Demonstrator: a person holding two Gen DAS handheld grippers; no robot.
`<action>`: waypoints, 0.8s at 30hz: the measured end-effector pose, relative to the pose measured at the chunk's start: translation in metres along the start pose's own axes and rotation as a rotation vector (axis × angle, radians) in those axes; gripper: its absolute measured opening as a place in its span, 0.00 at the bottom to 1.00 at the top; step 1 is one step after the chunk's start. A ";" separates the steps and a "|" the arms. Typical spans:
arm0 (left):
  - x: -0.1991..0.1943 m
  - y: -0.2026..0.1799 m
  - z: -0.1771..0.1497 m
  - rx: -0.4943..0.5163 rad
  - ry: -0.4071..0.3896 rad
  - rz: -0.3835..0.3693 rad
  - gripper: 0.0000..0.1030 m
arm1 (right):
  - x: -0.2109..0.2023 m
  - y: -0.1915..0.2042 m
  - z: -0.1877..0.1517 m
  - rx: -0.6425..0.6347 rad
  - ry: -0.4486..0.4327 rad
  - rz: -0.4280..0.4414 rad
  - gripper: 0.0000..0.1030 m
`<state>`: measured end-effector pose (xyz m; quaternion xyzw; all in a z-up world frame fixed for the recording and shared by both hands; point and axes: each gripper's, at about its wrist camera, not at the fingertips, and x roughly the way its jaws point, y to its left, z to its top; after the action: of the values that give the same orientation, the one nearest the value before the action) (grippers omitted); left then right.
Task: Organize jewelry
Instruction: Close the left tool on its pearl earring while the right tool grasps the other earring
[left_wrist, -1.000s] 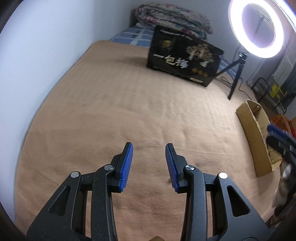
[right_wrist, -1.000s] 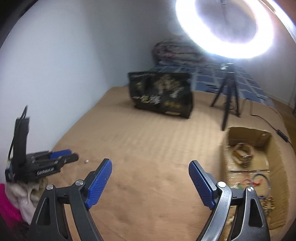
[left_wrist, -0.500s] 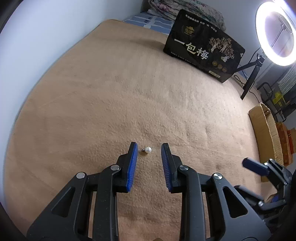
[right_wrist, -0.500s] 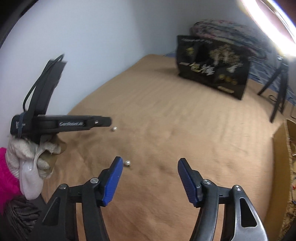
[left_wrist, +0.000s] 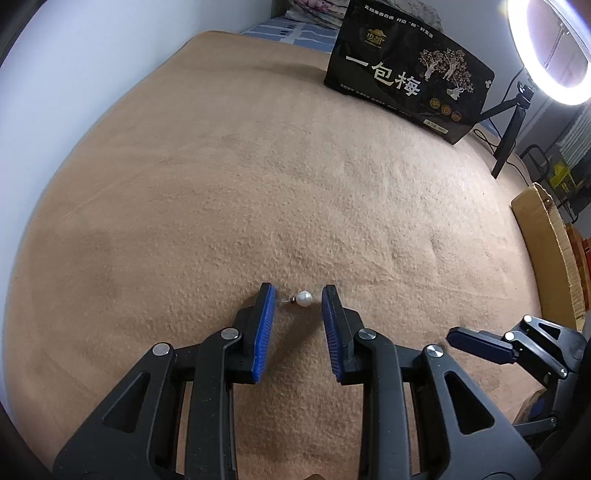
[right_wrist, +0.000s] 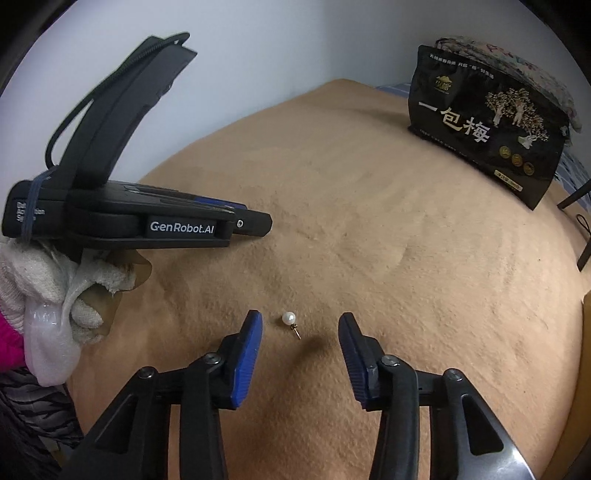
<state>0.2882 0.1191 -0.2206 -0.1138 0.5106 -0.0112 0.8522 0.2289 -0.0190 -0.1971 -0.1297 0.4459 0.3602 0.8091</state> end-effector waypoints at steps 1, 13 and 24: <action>0.001 0.000 0.000 0.004 -0.001 0.001 0.25 | 0.002 0.000 0.000 0.001 0.003 0.005 0.41; 0.002 -0.006 -0.007 0.086 -0.024 0.052 0.17 | 0.017 0.008 0.005 -0.051 0.022 0.001 0.30; -0.003 -0.006 -0.009 0.093 -0.037 0.068 0.16 | 0.015 0.008 0.006 -0.065 0.024 0.018 0.06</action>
<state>0.2793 0.1120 -0.2210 -0.0571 0.4972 -0.0039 0.8657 0.2318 -0.0031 -0.2046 -0.1563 0.4448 0.3802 0.7957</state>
